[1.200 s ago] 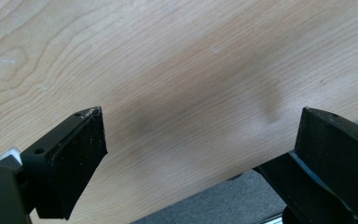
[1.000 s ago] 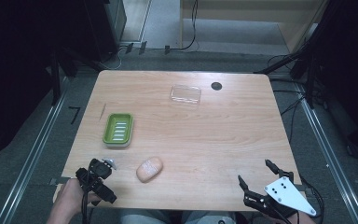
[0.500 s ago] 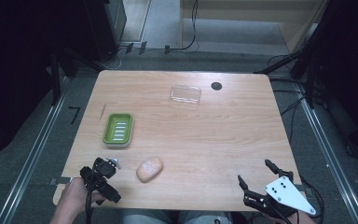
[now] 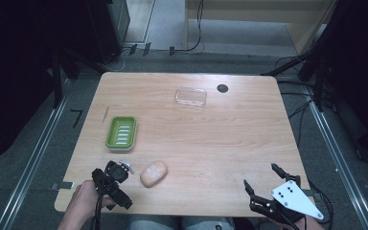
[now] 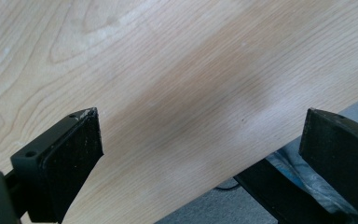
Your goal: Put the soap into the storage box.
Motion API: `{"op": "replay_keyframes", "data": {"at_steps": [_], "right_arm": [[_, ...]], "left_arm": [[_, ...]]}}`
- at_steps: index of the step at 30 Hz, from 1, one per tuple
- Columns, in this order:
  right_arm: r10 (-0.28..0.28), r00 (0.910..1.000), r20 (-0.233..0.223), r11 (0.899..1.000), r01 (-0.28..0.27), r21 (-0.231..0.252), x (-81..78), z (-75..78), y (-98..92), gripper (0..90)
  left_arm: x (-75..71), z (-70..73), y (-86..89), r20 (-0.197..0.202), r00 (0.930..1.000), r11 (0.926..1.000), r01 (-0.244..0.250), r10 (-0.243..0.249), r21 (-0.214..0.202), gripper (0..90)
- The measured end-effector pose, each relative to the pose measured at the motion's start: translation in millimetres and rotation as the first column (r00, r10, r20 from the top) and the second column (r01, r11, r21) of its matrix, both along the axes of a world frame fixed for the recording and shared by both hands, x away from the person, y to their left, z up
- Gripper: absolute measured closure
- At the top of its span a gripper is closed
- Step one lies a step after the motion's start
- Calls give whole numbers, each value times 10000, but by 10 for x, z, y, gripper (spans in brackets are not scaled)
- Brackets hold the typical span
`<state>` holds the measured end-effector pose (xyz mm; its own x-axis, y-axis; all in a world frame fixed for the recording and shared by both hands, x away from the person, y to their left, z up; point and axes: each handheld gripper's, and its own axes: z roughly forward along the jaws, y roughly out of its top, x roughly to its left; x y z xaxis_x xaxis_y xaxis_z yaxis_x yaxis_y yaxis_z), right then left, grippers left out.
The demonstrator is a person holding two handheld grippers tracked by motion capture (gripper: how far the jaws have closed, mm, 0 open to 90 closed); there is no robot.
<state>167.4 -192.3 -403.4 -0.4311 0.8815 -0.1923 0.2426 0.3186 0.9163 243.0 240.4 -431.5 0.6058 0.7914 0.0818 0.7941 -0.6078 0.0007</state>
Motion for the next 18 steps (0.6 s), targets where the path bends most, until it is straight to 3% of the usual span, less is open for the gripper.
{"op": "replay_keyframes", "data": {"at_steps": [18], "right_arm": [[16,10000,-14,10000,-16,-11,7,2,11,133]], "left_arm": [[124,76,-284,322,9988,9991,374,-368,-188,0]]}}
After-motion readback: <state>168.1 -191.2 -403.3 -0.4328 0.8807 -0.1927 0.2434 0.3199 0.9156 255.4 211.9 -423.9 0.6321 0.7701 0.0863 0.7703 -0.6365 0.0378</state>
